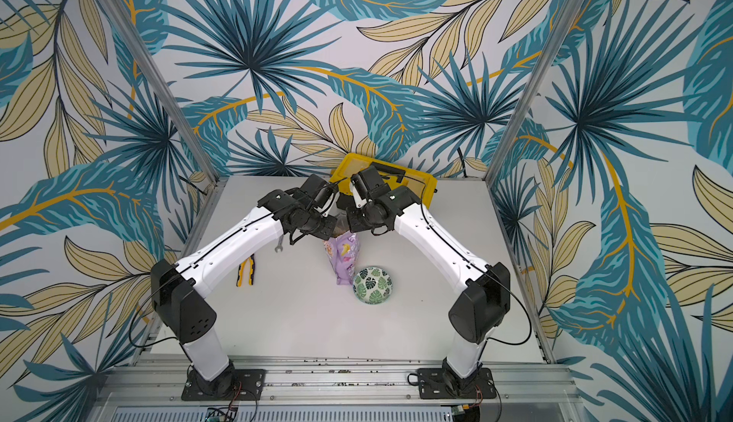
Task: Pour the oats into the breakfast bowl
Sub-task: Open the oats bag at the center of the board.
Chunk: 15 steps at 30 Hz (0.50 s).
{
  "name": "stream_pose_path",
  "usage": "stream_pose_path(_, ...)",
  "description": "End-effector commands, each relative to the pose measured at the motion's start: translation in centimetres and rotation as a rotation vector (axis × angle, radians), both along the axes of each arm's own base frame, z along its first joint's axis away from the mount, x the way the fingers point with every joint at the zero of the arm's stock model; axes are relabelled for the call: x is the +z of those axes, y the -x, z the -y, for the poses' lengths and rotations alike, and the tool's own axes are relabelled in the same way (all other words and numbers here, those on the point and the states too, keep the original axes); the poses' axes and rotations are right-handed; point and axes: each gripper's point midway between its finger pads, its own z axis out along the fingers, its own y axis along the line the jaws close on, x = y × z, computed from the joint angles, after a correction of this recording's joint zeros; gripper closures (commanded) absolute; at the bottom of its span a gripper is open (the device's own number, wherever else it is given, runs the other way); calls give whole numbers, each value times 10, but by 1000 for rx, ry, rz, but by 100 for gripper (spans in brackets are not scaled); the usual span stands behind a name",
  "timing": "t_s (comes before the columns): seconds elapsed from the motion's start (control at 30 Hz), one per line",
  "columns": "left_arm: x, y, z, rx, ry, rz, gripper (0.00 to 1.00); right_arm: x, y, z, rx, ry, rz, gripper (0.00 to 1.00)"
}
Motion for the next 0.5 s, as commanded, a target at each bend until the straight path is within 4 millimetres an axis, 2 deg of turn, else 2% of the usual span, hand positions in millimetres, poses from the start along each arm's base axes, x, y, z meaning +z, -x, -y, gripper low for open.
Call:
stream_pose_path(0.0, 20, 9, -29, 36, 1, 20, 99, 26, -12, -9, 62, -138, 51, 97)
stream_pose_path(0.1, 21, 20, -28, 34, 44, -8, 100, 39, -7, -18, 145, -250, 62, 83)
stream_pose_path(0.17, 21, 27, -31, 51, 60, -24, 100, 51, -5, -18, 177, -294, 102, 63)
stream_pose_path(0.27, 21, 37, -35, 82, 90, -37, 100, 66, -1, -14, 211, -334, 197, 42)
stream_pose_path(0.37, 22, 44, -39, 105, 109, -37, 100, 66, 8, -8, 232, -359, 271, 24)
stream_pose_path(0.43, 23, 47, -44, 120, 104, -37, 100, 61, 21, -7, 275, -391, 309, 16)
stream_pose_path(0.47, 23, 48, -45, 123, 100, -37, 100, 52, 30, -8, 306, -408, 317, 12)
